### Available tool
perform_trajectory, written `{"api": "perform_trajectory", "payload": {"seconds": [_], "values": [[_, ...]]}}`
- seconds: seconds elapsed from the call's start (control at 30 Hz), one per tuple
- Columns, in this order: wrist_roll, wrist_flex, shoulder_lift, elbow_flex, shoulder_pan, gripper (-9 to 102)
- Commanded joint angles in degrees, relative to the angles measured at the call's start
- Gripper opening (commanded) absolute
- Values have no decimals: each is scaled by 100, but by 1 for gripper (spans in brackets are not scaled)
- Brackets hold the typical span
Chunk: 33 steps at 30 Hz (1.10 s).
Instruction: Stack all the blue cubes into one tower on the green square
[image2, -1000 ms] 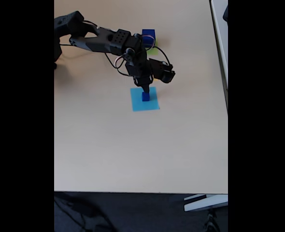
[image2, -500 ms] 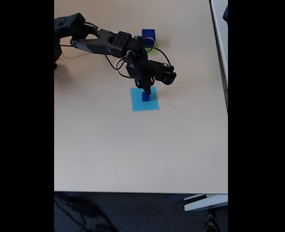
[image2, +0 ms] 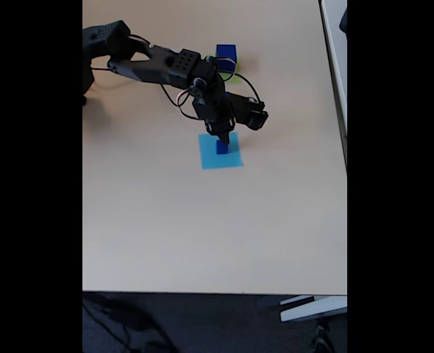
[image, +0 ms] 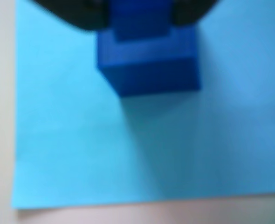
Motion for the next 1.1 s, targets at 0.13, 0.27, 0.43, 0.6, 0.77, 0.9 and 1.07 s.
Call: {"api": "perform_trajectory", "payload": {"seconds": [0.13,0.27,0.43,0.6,0.77,0.9,1.07], "values": [[88,-35,132,-308,-62,1],[114,-18,141,-290,-79,2],[132,-9,149,-220,-79,2],[141,-18,202,-123,-53,2],[149,-18,246,-26,-35,2],[158,-18,272,44,-35,3],[167,-9,290,70,-35,4]]}}
